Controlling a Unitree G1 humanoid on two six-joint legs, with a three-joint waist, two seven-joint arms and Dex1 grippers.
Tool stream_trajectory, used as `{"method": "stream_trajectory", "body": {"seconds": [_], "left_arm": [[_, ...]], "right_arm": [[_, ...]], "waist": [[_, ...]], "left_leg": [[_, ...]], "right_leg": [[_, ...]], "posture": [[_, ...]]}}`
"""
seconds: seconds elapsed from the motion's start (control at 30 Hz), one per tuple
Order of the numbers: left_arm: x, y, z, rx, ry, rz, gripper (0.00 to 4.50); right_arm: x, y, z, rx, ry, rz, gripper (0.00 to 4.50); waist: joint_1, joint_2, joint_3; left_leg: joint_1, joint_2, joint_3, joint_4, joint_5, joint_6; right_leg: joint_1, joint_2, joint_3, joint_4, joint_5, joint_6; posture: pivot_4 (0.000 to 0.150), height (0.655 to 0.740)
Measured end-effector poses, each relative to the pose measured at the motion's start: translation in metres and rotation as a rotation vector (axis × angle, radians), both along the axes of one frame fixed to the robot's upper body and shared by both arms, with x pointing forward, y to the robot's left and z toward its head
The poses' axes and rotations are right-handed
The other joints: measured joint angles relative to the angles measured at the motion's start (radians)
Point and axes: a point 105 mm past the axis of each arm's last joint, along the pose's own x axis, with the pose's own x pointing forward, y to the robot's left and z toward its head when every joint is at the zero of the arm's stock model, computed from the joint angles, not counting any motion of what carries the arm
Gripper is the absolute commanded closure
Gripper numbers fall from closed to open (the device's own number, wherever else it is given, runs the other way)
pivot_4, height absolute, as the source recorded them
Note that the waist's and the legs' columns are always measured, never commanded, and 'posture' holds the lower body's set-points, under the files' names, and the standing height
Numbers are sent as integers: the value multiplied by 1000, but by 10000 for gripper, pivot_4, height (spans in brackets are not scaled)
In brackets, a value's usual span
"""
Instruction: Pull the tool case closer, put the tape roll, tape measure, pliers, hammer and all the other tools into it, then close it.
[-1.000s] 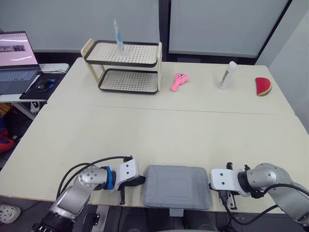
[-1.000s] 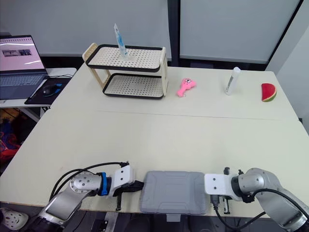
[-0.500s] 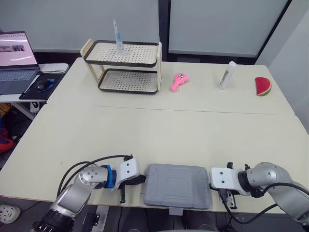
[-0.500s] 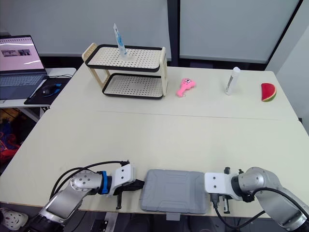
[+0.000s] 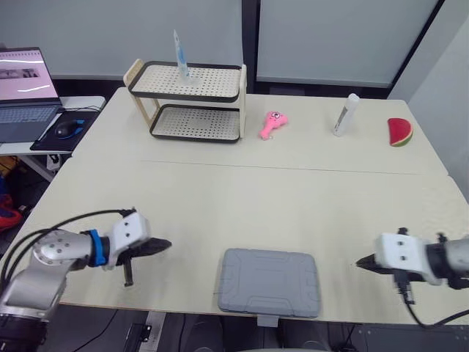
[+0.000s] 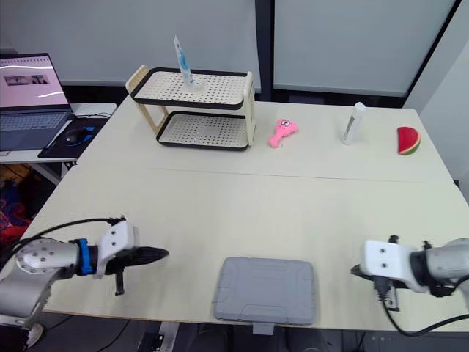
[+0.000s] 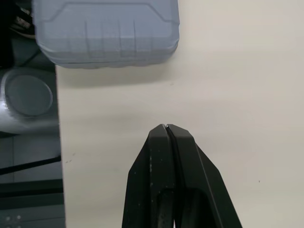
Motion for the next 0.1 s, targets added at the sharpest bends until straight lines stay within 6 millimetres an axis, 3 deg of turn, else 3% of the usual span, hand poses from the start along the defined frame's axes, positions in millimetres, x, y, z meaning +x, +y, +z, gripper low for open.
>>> {"method": "stream_trajectory", "body": {"seconds": [0.1], "left_arm": [[3, 9, 11, 13, -20, 36, 45000]], "right_arm": [[-2, -16, 12, -11, 3, -21, 44850]], "waist": [[-2, 0, 0]], "left_leg": [[1, 0, 1, 0, 0, 0]], "right_leg": [[0, 0, 1, 0, 0, 0]], "posture": [[1500, 7350]]}}
